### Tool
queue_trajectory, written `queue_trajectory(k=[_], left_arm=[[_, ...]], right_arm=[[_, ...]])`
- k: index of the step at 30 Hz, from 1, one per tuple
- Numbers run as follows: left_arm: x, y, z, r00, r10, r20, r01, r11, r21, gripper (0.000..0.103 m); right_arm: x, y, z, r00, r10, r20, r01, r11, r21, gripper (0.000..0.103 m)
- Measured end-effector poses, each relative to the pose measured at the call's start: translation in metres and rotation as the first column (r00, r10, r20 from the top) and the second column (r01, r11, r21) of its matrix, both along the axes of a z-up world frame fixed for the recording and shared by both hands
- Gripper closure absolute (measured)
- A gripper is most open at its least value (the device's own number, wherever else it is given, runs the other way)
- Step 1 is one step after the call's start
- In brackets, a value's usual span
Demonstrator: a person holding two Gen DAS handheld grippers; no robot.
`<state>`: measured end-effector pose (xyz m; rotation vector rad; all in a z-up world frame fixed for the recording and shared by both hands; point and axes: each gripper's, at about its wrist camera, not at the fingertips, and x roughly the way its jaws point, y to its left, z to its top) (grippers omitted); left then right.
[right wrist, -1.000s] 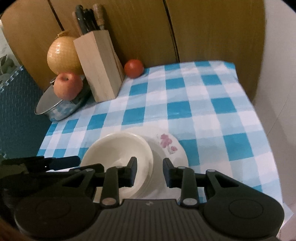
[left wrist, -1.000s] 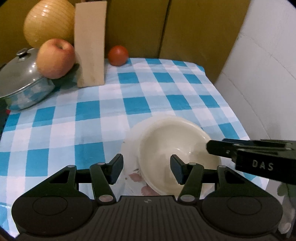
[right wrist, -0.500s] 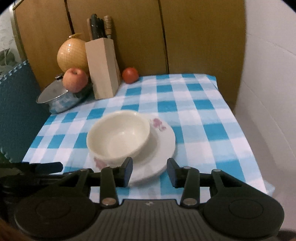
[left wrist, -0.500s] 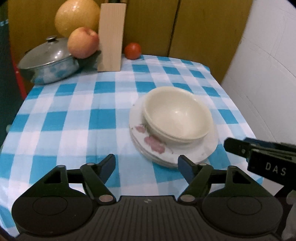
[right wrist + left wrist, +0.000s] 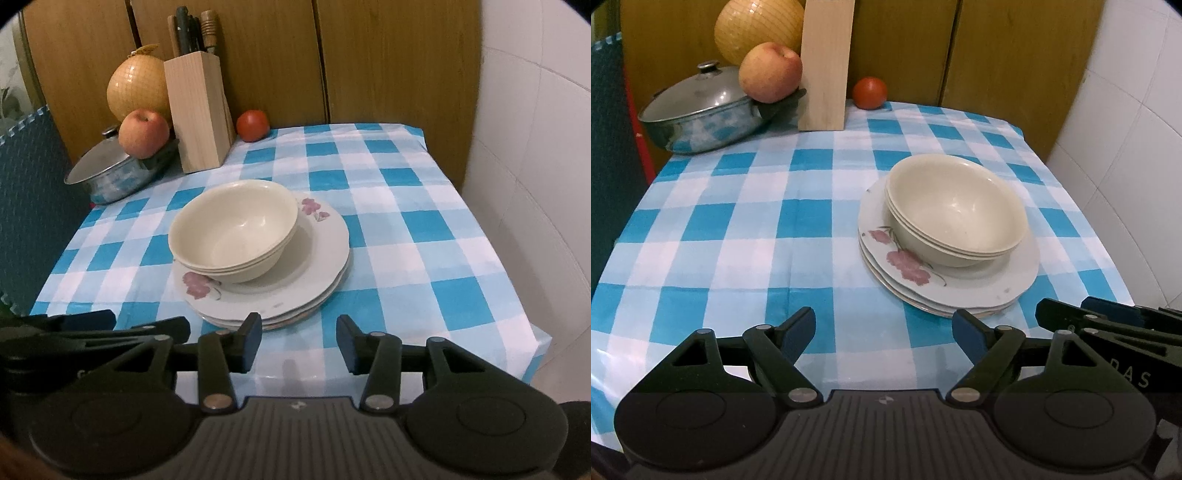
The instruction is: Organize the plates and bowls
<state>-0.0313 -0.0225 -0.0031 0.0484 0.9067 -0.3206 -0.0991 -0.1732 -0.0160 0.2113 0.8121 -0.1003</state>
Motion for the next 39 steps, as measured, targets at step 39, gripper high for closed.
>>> queue_trajectory(k=[39], left_arm=[[-0.0033, -0.0051, 0.0012, 1.0, 0.003, -0.008, -0.003, 1.0, 0.028, 0.017]], right_arm=[[-0.0055, -0.0057, -0.0032, 1.0, -0.013, 0.02, 0.012, 0.999, 0.039, 0.065]])
